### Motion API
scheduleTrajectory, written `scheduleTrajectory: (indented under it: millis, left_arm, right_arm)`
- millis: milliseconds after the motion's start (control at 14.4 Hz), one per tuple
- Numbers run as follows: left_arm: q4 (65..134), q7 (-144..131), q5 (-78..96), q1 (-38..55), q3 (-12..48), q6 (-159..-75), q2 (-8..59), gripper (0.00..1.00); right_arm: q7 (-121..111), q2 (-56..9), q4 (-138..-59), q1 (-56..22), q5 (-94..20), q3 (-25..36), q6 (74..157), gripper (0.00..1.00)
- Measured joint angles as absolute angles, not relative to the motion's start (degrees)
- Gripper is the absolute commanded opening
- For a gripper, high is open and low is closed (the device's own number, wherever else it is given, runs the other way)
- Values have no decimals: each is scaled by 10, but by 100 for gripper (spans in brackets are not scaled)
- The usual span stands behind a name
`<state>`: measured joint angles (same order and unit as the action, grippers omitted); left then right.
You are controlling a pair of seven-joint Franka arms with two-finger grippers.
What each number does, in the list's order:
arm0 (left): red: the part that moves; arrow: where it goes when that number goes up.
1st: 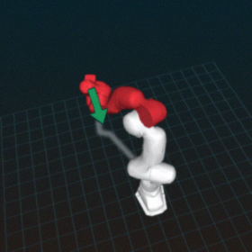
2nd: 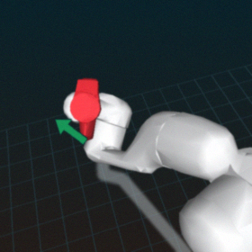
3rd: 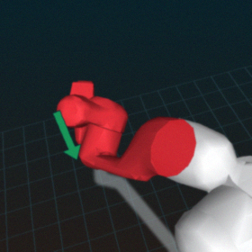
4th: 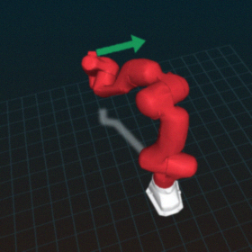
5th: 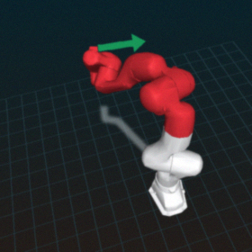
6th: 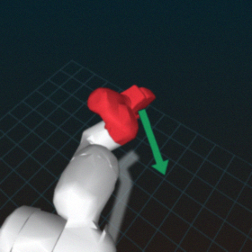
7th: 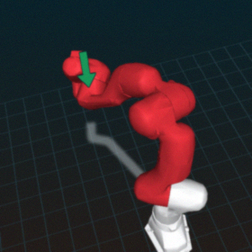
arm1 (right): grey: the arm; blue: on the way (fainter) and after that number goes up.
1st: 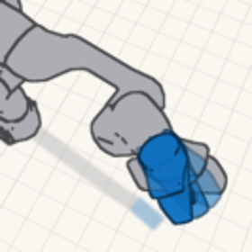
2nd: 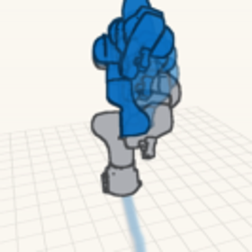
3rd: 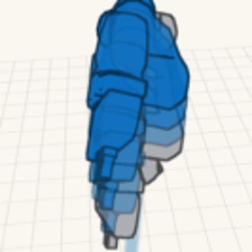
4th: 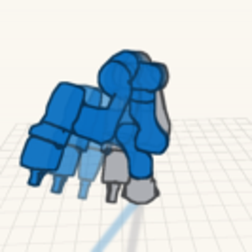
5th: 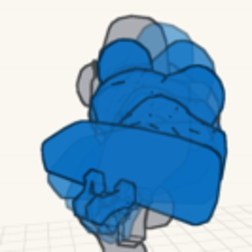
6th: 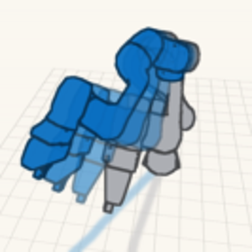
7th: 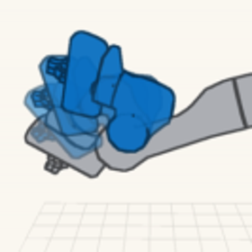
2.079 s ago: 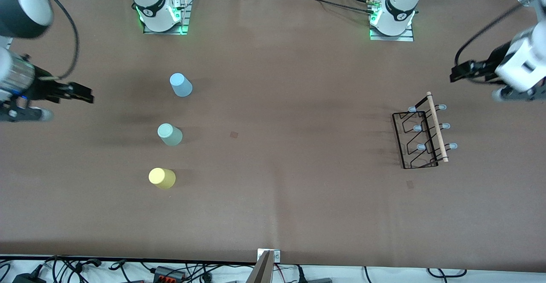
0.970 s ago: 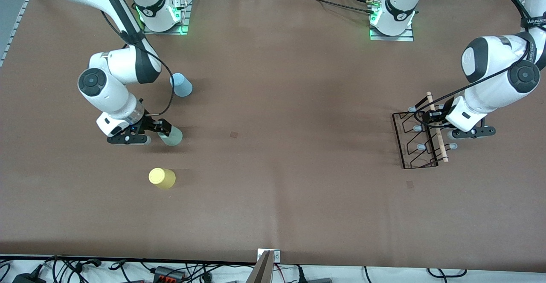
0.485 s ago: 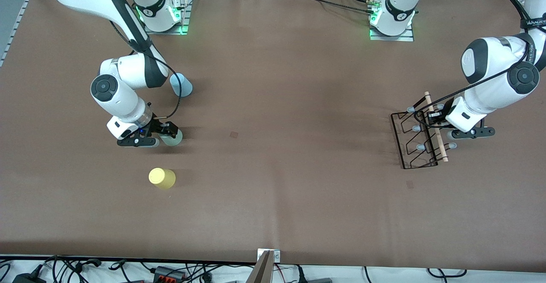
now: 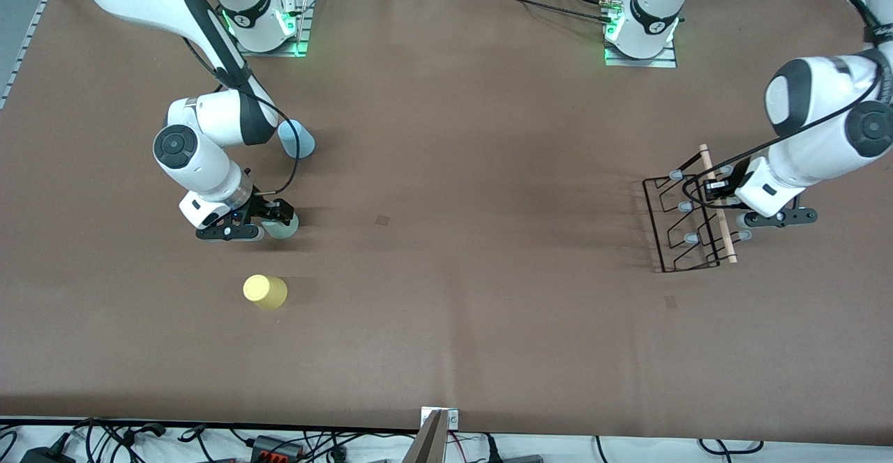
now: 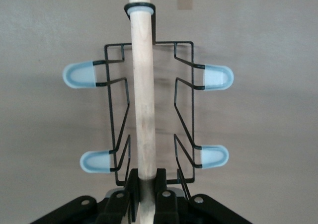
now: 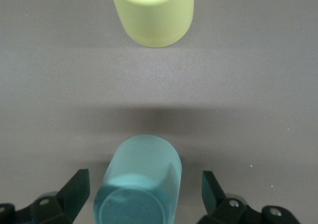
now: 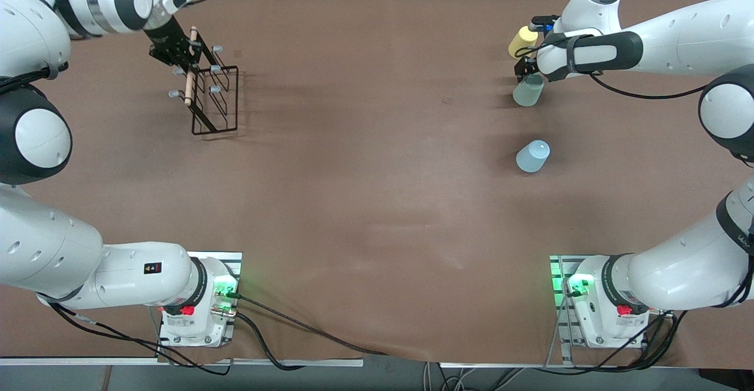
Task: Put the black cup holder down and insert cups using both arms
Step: 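Grasp the holder with the left gripper while the right gripper grips the cup, then carry the wire holder to mid-table with the left gripper and set it down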
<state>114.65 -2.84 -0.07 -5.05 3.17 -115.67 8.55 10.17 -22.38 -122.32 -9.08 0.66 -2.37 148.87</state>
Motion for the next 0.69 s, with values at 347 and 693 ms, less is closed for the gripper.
scheduleTrajectory:
  millis: [347, 693]
  left_arm:
    - [1065, -52, 0, -32, 129, -1090, 81, 1]
    - [1044, -195, 0, 19, 242, -1108, 124, 1]
  right_arm:
    - [102, -225, -1223, -92, 7, -24, 1488, 96]
    - [105, -228, -1224, -96, 7, -24, 1483, 72]
